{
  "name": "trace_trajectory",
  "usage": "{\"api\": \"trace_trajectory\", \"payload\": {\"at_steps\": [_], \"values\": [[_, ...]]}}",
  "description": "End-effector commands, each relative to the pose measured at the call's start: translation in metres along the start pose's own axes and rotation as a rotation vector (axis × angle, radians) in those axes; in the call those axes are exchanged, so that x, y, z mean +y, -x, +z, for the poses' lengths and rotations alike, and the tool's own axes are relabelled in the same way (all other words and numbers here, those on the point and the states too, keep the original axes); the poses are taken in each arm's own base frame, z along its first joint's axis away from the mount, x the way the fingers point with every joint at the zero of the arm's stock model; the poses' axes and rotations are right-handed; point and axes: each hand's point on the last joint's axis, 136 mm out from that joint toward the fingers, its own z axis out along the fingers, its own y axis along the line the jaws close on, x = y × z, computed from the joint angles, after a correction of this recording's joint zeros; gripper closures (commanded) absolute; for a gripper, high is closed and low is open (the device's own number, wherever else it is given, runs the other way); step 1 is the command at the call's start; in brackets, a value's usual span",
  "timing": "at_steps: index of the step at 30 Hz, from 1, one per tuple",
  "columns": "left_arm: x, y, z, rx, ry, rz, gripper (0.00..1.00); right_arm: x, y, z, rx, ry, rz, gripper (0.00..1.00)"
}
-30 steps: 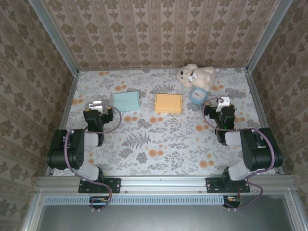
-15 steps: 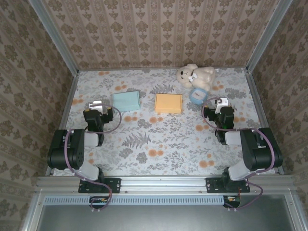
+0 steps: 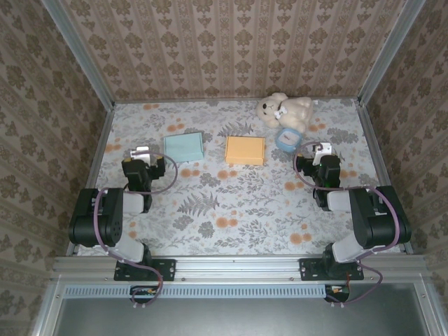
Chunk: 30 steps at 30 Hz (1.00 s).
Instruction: Fold the paper box
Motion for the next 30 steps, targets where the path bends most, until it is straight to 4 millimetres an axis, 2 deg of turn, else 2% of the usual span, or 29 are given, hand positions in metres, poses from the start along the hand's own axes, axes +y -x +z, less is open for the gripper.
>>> {"api": "trace_trajectory", "payload": {"at_steps": [1,8,24,30], "values": [[-0.001,0.007,0.001,-0.015,0.003,0.016,0.0,0.004,0.008,0.002,-0.016,0.019,-0.015,0.0],[-0.007,0.007,0.001,-0.01,-0.038,0.033,0.0,0.004,0.007,0.002,-0.015,0.019,-0.015,0.0],[-0.009,0.007,0.002,-0.008,-0.05,0.032,0.0,0.004,0.007,0.002,-0.015,0.019,-0.015,0.0],[-0.018,0.008,0.004,0.009,-0.146,0.032,0.0,0.004,0.008,0.002,-0.016,0.019,-0.015,0.0]]}}
